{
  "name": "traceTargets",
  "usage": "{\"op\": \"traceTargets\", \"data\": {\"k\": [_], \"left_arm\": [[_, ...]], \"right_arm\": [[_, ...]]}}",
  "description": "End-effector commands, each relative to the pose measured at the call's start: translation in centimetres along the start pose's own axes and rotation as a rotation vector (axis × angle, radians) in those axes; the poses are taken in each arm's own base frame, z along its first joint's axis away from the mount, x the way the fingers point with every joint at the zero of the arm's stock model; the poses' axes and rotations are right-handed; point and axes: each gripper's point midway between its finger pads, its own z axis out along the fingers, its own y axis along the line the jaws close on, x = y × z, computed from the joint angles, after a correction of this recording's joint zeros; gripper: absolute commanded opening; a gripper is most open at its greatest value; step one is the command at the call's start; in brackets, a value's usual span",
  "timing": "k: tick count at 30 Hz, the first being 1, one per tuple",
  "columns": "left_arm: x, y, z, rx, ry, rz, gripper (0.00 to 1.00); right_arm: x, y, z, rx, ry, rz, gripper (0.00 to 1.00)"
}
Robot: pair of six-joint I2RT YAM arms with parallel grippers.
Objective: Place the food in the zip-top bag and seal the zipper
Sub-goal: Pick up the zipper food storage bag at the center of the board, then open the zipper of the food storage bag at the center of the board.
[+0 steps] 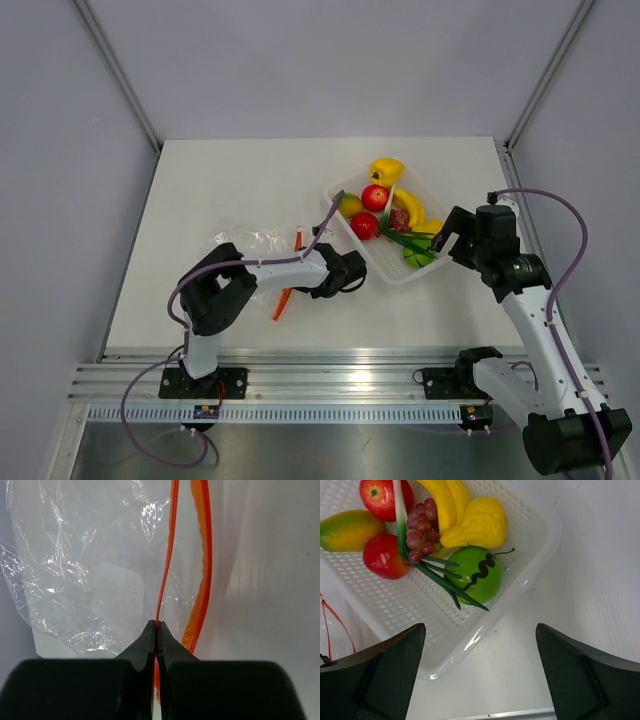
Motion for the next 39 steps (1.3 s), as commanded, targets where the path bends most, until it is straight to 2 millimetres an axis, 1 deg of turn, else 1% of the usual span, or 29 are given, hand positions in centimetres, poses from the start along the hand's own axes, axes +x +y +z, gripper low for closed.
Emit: {"op": "traceTargets", "data": {"k": [1,2,3,4,5,7,8,9,10,11,13,14,17,18,21,22,24,25,26,28,30,31,32,33,35,36,37,38,39], "left_arm": [[-2.8,0.2,-3.0,0.17,-0.042,-0.103,0.0],[-4.1,0.6,-4.6,0.25,-0.073,-0.134,0.0],[-4.6,0.8,-5.2,0.297,-0.071,-0.157,0.0],[-4.8,0.4,-6.4,0.387,-0.051,-0.174,0.0],[-5.7,0.9,-7.6,0.444,-0.069,-0.198,0.0],[-6.8,1.2,-9.3,0.545,-0.063,-0.236,0.0],[-7.4,1.6,-10.1,0.581,-0.074,-0.255,0.0],[-7.8,1.6,-10.6,0.607,-0.076,-0.264,0.0],[-8.3,1.7,-11.4,0.636,-0.081,-0.289,0.0],[-8.8,1.9,-12.0,0.66,-0.091,-0.31,0.0],[-9.3,1.3,-13.2,0.729,-0.09,-0.341,0.0],[-10.0,1.1,-13.7,0.754,-0.1,-0.361,0.0],[-10.7,0.5,-14.2,0.792,-0.076,-0.395,0.0],[-10.8,0.3,-14.2,0.801,-0.069,-0.399,0.0],[-11.2,0.1,-14.9,0.841,-0.066,-0.426,0.0],[-11.4,0.2,-15.3,0.854,-0.072,-0.433,0.0],[-11.7,0.5,-15.6,0.866,-0.078,-0.452,0.0],[-11.8,0.8,-15.7,0.87,-0.08,-0.463,0.0],[-11.9,0.8,-15.8,0.874,-0.083,-0.465,0.0],[-11.9,0.9,-16.0,0.885,-0.081,-0.473,0.0],[-11.8,1.3,-16.4,0.902,-0.087,-0.48,0.0],[-11.8,1.3,-16.4,0.903,-0.086,-0.48,0.0],[-11.8,1.5,-16.5,0.906,-0.088,-0.483,0.0],[-11.8,1.8,-16.5,0.903,-0.091,-0.487,0.0],[-11.4,2.5,-16.0,0.885,-0.084,-0.486,0.0],[-11.4,3.4,-15.9,0.882,-0.093,-0.506,0.0],[-11.4,3.9,-15.6,0.881,-0.095,-0.513,0.0],[-10.7,4.3,-14.4,0.863,-0.076,-0.526,0.0],[-10.7,5.4,-14.8,0.887,-0.092,-0.553,0.0]], "right_arm": [[-0.5,2.3,-0.5,-0.133,-0.01,-0.03,0.99],[-0.7,2.8,-0.6,-0.153,-0.018,-0.027,0.99],[-0.4,3.8,-0.9,-0.207,0.004,-0.026,1.0],[-0.3,4.4,-1.0,-0.234,0.011,-0.028,1.0],[-0.5,5.2,-1.3,-0.264,0.006,-0.017,0.98],[-0.4,6.6,-1.7,-0.322,0.015,-0.011,0.96],[-0.4,7.9,-2.0,-0.365,0.015,0.008,0.94],[-0.1,9.0,-2.4,-0.407,0.025,0.009,0.9],[0.1,9.9,-2.6,-0.436,0.029,0.013,0.89],[0.5,11.8,-3.3,-0.49,0.028,0.008,0.88],[1.0,13.6,-3.5,-0.518,0.034,-0.006,0.87],[1.2,14.6,-3.7,-0.536,0.037,-0.015,0.87],[2.7,17.6,-4.1,-0.567,0.06,-0.069,0.88],[3.7,18.6,-4.4,-0.594,0.082,-0.088,0.88],[4.9,20.4,-3.8,-0.617,0.114,-0.093,0.87],[5.8,21.0,-3.3,-0.616,0.14,-0.105,0.87],[6.7,21.8,-2.8,-0.622,0.166,-0.113,0.84],[7.7,22.2,-2.1,-0.613,0.19,-0.124,0.83],[8.1,22.3,-1.7,-0.604,0.2,-0.128,0.77],[9.2,22.6,-0.6,-0.584,0.232,-0.143,0.73],[10.1,23.1,-0.1,-0.593,0.26,-0.151,0.65],[10.6,23.2,0.5,-0.583,0.279,-0.155,0.58],[10.9,23.3,0.7,-0.582,0.288,-0.157,0.43],[11.0,23.3,0.9,-0.578,0.29,-0.158,0.35],[10.7,23.3,0.9,-0.572,0.273,-0.154,0.19],[10.5,23.1,0.9,-0.569,0.265,-0.157,0.07],[10.3,23.0,0.9,-0.564,0.251,-0.166,0.05],[10.1,22.8,1.0,-0.555,0.244,-0.175,0.03],[9.9,22.6,1.5,-0.53,0.225,-0.184,0.01]]}}
